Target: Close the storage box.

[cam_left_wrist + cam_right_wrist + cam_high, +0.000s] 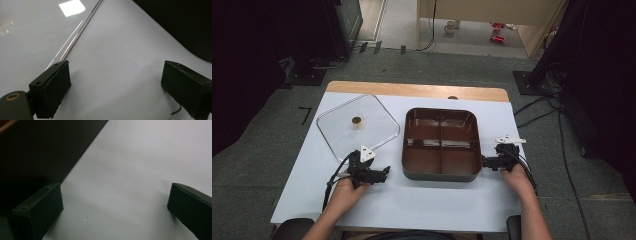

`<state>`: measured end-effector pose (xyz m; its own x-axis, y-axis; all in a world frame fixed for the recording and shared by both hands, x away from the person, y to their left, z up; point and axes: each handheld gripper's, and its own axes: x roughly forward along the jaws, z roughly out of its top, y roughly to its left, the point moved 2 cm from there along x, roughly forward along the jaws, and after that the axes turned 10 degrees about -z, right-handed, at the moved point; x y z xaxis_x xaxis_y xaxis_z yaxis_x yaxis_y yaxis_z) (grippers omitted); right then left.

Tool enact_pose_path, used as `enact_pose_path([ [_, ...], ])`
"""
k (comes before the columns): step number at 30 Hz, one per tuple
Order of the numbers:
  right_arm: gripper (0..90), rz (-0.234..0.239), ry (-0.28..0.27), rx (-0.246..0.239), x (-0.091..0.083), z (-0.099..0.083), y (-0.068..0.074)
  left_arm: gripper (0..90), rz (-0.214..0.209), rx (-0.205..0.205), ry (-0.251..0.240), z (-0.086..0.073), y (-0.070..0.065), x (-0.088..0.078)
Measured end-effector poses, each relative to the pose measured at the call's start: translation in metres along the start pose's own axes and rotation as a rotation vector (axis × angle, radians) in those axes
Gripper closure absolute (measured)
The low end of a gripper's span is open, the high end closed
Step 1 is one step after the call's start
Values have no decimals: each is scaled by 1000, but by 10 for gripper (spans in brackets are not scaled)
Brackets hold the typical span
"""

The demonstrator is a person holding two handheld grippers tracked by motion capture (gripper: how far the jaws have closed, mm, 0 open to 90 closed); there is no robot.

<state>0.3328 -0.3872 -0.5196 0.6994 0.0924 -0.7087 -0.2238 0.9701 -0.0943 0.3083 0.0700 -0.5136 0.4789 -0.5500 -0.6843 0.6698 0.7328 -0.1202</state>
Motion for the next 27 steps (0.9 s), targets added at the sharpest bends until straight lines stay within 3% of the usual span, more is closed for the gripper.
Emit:
enact_pose_path([
  [12, 0, -1, 1, 0, 0, 0, 0, 86, 0, -1, 4, 0, 0, 0],
  [22, 0, 0, 0, 0, 0, 0, 0, 96, -4, -14, 87, 9, 1, 0],
  [27, 0, 0, 0, 0, 0, 0, 0, 143, -5, -19, 96, 11, 2, -2],
])
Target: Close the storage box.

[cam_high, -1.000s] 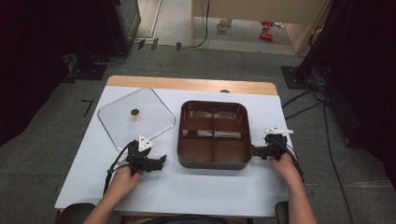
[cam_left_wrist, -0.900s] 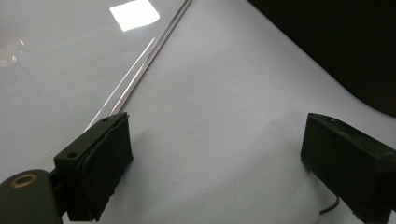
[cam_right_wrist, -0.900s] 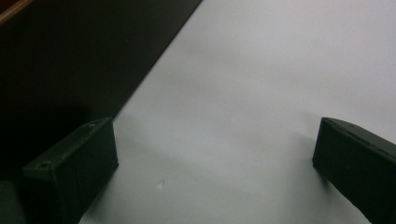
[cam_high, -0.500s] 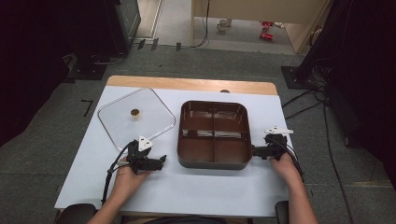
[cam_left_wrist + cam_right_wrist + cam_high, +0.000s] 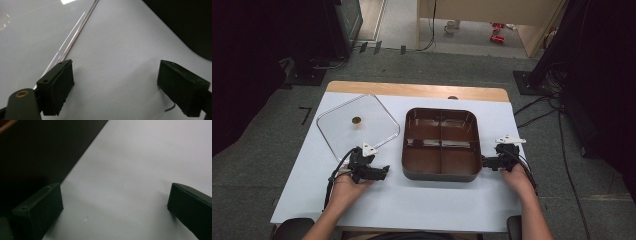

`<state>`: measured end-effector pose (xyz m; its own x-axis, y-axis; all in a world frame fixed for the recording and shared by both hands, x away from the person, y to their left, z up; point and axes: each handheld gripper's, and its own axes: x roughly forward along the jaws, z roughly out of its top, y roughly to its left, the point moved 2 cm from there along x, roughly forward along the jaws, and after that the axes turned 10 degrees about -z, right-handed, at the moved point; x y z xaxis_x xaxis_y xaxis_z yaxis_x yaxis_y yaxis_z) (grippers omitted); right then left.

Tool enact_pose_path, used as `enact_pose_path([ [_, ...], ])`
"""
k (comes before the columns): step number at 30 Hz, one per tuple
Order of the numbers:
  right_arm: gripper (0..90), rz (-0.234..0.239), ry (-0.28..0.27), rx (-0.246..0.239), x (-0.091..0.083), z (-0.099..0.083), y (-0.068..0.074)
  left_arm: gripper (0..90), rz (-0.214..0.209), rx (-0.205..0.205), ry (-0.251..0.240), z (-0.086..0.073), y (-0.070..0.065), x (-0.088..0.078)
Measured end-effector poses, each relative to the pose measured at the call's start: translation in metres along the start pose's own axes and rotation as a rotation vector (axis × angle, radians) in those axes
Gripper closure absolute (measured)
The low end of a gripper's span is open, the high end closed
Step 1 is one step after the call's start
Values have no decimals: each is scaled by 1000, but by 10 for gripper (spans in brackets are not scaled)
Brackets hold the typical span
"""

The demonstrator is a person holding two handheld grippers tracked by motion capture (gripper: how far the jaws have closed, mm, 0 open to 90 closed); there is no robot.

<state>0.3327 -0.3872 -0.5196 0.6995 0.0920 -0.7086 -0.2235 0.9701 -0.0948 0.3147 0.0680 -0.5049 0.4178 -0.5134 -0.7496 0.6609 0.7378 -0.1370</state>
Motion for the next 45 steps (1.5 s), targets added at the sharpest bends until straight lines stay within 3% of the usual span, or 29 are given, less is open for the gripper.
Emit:
enact_pose_path([
  [4, 0, 0, 0, 0, 0, 0, 0, 145, -27, -3, 25, 3, 2, -2],
  [9, 0, 0, 0, 0, 0, 0, 0, 166, -103, -19, 51, 6, 2, -5],
  [12, 0, 0, 0, 0, 0, 0, 0, 166, -114, -12, 55, 7, 1, -6],
  [15, 0, 0, 0, 0, 0, 0, 0, 170, -116, 3, 55, 9, -1, -9],
  [17, 0, 0, 0, 0, 0, 0, 0, 233, -125, 2, 34, 12, 0, -15],
  [28, 0, 0, -1, 0, 0, 0, 0, 256, -131, -1, 11, 19, 5, -27],
  [45, 0, 0, -1, 0, 0, 0, 0, 316, -124, -17, -20, 31, 28, -34],
])
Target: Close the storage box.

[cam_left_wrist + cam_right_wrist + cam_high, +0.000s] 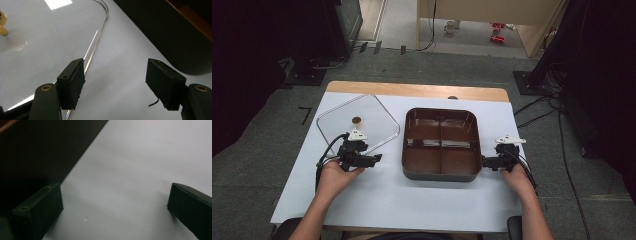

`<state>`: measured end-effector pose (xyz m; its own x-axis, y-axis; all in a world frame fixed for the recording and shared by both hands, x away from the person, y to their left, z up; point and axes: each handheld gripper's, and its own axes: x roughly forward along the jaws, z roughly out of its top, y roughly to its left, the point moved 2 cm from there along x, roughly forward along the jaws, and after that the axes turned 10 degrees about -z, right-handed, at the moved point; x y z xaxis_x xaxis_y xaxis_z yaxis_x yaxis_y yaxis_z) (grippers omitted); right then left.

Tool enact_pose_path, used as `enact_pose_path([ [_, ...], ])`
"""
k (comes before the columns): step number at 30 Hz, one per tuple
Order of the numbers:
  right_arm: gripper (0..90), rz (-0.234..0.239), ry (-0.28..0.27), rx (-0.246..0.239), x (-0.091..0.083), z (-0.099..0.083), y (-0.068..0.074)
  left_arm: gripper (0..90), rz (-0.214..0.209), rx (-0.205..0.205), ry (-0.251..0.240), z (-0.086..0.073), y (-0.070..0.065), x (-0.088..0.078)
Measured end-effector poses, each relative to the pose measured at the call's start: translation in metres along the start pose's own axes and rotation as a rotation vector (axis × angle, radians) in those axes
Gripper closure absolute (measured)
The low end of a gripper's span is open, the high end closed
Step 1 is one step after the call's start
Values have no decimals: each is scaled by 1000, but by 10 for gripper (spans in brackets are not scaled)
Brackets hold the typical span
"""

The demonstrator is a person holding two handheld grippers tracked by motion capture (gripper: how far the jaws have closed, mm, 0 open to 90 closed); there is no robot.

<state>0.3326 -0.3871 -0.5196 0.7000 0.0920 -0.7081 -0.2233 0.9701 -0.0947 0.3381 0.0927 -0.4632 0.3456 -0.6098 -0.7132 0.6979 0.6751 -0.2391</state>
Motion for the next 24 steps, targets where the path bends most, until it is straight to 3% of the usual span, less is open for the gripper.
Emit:
enact_pose_path([
  [14, 0, 0, 0, 0, 0, 0, 0, 351, 8, -18, -14, 12, 20, 0],
  [24, 0, 0, -1, 0, 0, 0, 0, 362, 42, -31, -30, 20, 44, -3],
])
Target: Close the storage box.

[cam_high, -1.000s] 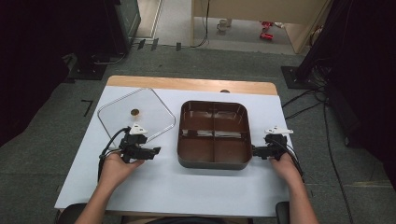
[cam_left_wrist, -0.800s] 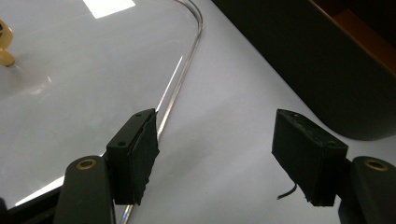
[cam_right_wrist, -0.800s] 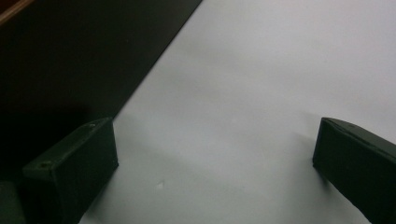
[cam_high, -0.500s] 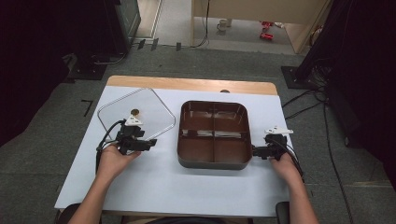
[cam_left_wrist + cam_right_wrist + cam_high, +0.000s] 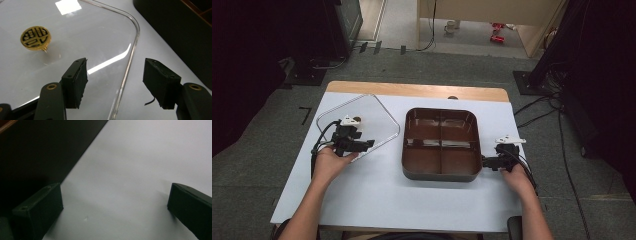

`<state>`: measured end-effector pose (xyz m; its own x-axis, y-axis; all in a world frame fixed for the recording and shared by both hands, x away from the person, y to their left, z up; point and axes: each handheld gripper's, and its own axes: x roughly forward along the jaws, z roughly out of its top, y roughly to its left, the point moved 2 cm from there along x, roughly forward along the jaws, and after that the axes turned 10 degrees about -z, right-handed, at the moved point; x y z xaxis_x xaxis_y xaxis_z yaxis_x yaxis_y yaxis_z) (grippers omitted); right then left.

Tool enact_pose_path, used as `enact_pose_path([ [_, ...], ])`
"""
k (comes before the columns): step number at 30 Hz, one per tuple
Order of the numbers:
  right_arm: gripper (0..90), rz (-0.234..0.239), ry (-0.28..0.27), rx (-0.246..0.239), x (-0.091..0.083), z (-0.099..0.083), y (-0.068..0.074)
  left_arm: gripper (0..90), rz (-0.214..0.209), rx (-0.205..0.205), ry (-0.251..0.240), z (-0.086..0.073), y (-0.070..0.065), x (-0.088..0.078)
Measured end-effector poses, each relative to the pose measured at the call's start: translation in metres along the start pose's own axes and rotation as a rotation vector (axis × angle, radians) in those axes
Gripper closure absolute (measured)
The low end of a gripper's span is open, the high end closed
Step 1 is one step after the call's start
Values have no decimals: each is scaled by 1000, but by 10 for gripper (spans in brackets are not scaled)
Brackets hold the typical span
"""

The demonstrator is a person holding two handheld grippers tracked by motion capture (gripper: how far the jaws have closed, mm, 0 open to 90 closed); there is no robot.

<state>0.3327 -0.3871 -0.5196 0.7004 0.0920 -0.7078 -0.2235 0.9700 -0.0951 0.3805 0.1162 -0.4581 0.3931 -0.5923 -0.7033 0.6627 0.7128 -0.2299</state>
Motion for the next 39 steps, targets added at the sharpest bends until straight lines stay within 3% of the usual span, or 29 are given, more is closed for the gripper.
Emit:
enact_pose_path([
  [19, 0, 0, -1, 1, 0, 0, 0, 358, 75, -17, -23, 17, 45, 2],
  [28, 0, 0, -1, 1, 0, 0, 0, 386, 111, -16, -33, 24, 69, 15],
  [39, 0, 0, -1, 1, 0, 0, 0, 444, 108, -79, -40, 21, 90, 30],
])
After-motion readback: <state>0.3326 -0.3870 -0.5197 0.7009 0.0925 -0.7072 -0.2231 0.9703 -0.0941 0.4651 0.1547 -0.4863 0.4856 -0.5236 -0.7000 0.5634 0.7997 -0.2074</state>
